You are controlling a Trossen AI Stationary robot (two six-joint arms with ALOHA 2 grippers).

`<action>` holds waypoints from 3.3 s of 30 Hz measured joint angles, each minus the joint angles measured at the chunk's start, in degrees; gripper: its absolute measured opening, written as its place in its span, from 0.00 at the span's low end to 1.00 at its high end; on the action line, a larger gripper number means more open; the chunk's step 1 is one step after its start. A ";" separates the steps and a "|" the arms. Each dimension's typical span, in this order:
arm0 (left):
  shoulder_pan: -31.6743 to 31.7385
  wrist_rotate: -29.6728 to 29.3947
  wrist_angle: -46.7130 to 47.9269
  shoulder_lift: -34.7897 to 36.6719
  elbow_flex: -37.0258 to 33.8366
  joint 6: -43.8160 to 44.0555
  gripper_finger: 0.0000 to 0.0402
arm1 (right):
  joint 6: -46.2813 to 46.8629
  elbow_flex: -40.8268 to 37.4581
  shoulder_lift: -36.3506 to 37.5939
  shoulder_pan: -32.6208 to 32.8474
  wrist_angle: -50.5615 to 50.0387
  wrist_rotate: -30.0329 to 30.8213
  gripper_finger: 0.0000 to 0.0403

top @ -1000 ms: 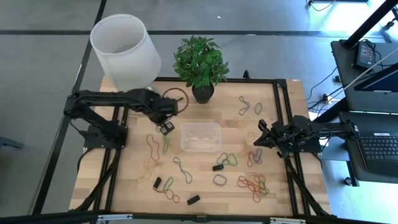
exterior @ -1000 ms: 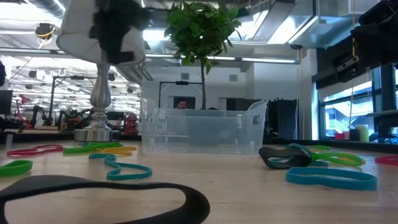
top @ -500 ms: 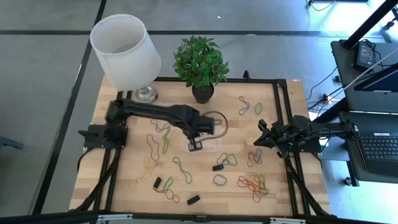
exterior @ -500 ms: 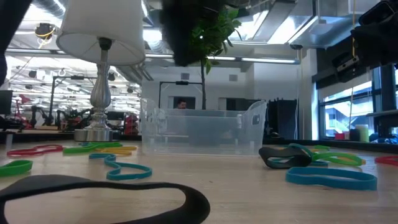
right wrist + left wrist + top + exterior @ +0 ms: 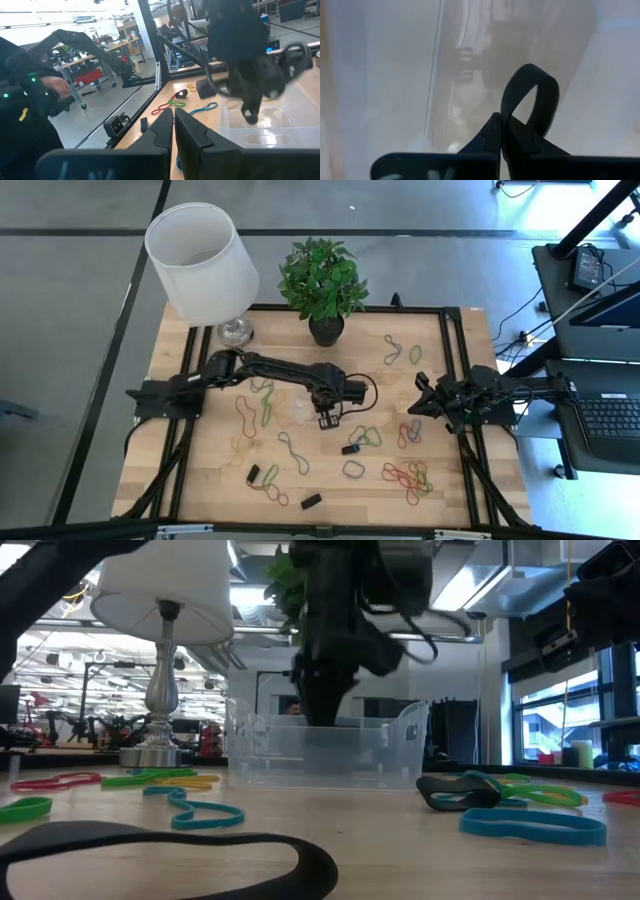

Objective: Pick and place rubber bands into bin
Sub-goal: Put the black rubber band into the transparent container, then put the blue rubber band into the transparent container

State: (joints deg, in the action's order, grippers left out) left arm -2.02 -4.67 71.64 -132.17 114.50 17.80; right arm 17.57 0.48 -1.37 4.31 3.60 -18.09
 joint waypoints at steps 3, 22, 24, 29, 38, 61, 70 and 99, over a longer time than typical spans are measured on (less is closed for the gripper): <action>0.02 0.06 -0.65 -1.36 0.02 0.02 0.01 | 0.00 0.01 0.00 0.00 0.00 0.00 0.06; 0.24 -0.32 -4.18 -2.57 0.02 2.64 0.10 | 0.01 0.01 -0.02 -0.01 0.00 0.00 0.06; 0.28 -0.33 -4.18 -2.57 0.02 2.64 0.14 | 0.00 0.02 -0.02 0.00 0.00 0.00 0.06; 0.26 -0.34 -4.18 -2.57 0.02 2.67 0.23 | -0.01 -0.01 -0.02 -0.01 0.00 0.00 0.06; 1.04 -0.80 -2.27 -0.02 0.16 4.38 0.24 | 0.02 0.02 -0.02 0.00 0.00 0.00 0.06; -5.33 -1.70 -0.93 16.38 1.09 3.39 0.01 | 0.00 0.02 0.00 -0.01 0.00 0.00 0.06; -13.28 -2.00 -1.04 16.12 1.07 3.27 0.00 | -0.01 0.00 0.00 0.00 0.00 0.00 0.06; -17.92 -6.38 -36.49 58.60 -61.82 15.98 0.00 | -1.71 9.51 -10.99 -0.02 0.00 22.29 0.00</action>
State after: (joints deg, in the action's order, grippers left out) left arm -19.94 -11.06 35.15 -73.57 52.67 33.78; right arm 15.86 9.98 -12.35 4.29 3.60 4.20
